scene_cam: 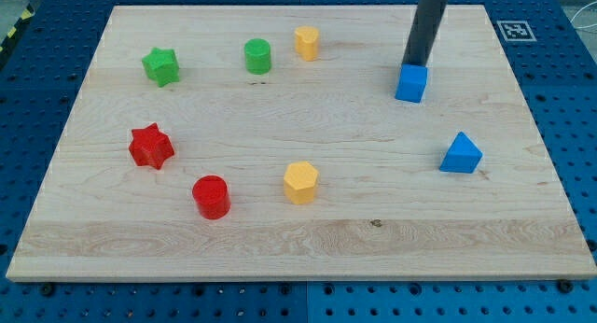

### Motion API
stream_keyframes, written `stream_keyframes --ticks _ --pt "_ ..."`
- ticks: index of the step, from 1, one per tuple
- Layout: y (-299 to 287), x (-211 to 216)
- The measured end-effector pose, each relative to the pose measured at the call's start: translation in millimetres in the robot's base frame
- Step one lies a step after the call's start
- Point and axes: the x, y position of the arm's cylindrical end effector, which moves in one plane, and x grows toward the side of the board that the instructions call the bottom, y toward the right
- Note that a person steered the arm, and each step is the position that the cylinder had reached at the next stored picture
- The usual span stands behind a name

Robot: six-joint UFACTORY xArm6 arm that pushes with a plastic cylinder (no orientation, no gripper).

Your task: Push the blue down a bit

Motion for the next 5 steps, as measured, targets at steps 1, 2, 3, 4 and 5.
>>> stream_keyframes --ticks 1,2,3,4,5 --pt "-9 -8" --pt "-9 11" --pt "-9 37" --pt "-9 64" --pt "-9 96"
